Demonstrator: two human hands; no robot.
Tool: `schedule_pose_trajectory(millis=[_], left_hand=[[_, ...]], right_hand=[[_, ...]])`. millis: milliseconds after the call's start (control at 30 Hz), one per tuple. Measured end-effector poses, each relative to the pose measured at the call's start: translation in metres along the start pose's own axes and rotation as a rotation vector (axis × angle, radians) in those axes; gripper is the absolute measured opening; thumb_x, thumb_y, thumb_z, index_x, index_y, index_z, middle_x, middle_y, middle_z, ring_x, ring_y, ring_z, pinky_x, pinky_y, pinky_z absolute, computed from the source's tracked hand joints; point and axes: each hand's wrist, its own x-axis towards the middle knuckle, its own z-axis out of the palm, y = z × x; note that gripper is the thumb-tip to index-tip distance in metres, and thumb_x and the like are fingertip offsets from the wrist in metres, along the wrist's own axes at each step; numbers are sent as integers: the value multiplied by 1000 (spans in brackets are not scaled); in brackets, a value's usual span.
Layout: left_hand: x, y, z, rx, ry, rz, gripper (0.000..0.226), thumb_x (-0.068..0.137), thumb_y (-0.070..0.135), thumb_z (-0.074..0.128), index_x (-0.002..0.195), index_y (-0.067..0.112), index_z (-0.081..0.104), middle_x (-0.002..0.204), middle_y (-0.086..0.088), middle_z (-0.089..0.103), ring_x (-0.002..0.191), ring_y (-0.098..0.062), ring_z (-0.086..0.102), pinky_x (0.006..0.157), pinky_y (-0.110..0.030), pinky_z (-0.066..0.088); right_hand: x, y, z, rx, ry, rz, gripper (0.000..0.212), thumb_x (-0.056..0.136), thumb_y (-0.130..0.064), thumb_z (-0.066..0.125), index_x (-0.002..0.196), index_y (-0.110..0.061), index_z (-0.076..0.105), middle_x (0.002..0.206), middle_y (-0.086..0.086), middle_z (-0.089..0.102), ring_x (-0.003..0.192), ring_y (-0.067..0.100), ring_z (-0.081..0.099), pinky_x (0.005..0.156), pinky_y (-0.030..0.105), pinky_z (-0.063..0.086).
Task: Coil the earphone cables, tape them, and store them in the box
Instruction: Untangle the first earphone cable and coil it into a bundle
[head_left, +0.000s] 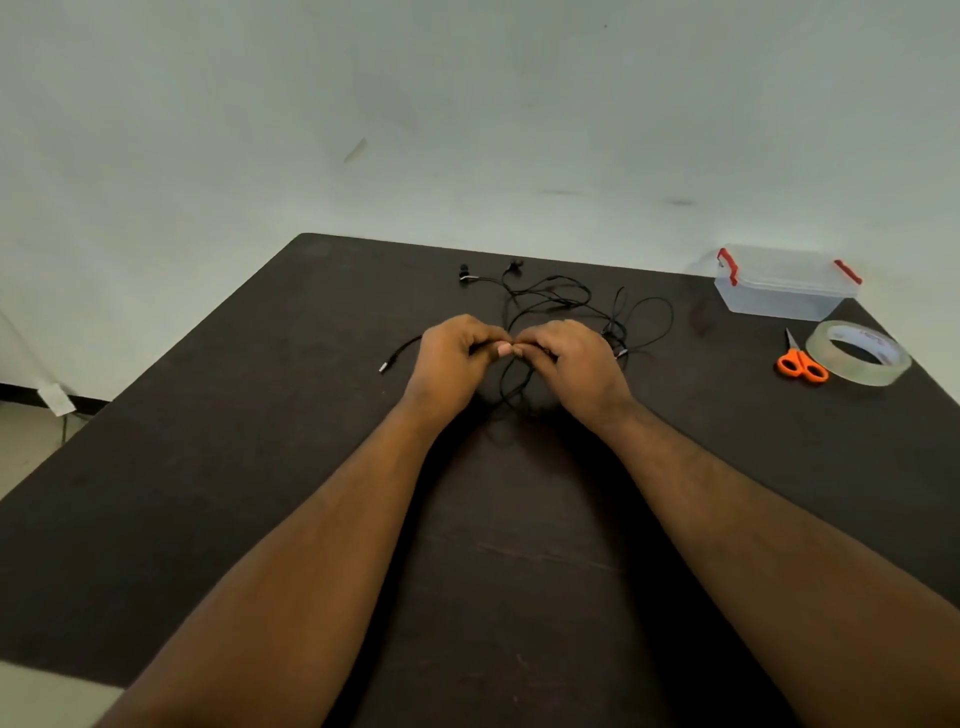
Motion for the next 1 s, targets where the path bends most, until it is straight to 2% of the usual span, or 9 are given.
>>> schedule_pose_trajectory(millis=[67,167,300,400,533,700,833,933,1000], left_hand=[[3,-7,-10,-89,167,-88,9,85,10,71,92,11,75,88,1,69,81,-5,61,75,-6,45],[9,-22,-30,-287,357,-284,8,89,14,68,95,15,73,88,2,70,80,-8,63,76,-25,54],[14,-38,-58,-348,482,-355,7,91,13,66,94,15,71,76,7,64,70,-4,58,69,-21,49],[15,-53,-99,-215,489,-390,12,92,16,64,99,11,72,81,0,66,77,-13,61,78,-29,53],[18,-66,-160,-3,409,-395,17,91,20,63,100,11,73,93,-4,71,89,-20,65,91,-37,53],[28,-42,-182,6,403,-353,9,89,21,64,87,22,73,83,3,68,90,-27,68,91,-42,54],[31,-25,-189,-25,394,-326,8,89,22,66,90,20,73,84,2,68,88,-23,66,93,-42,53],[28,-19,-189,-34,398,-328,8,89,21,66,91,17,74,84,0,68,84,-20,64,92,-41,54],[25,-15,-186,-30,411,-344,7,89,20,67,88,19,73,83,-1,68,88,-25,67,91,-40,54]], right_hand=[[14,-6,-8,115,43,52,12,88,-20,66,92,-11,73,86,0,72,80,13,64,74,27,50],[32,-9,-26,313,69,215,9,85,-17,71,92,-13,76,85,-3,74,79,4,65,74,13,50],[41,-1,-54,322,-10,289,6,84,-20,72,89,-18,76,80,-14,71,73,-7,64,73,7,49],[37,19,-83,225,16,332,9,85,-21,71,90,-16,76,80,-10,71,73,-1,64,73,14,48],[23,37,-108,145,-63,351,8,87,-19,70,88,-13,74,84,3,73,80,19,69,78,31,54],[21,24,-116,100,-22,341,9,90,-20,66,84,-17,71,81,5,72,76,16,64,71,19,45],[14,23,-125,67,9,350,11,89,-22,65,80,-20,71,77,1,71,74,16,64,75,33,50],[10,21,-130,41,61,364,13,88,-27,66,77,-26,71,74,-13,70,73,6,63,80,35,51],[10,16,-132,66,107,381,11,88,-25,66,81,-24,74,77,-12,70,78,12,65,83,39,53]])
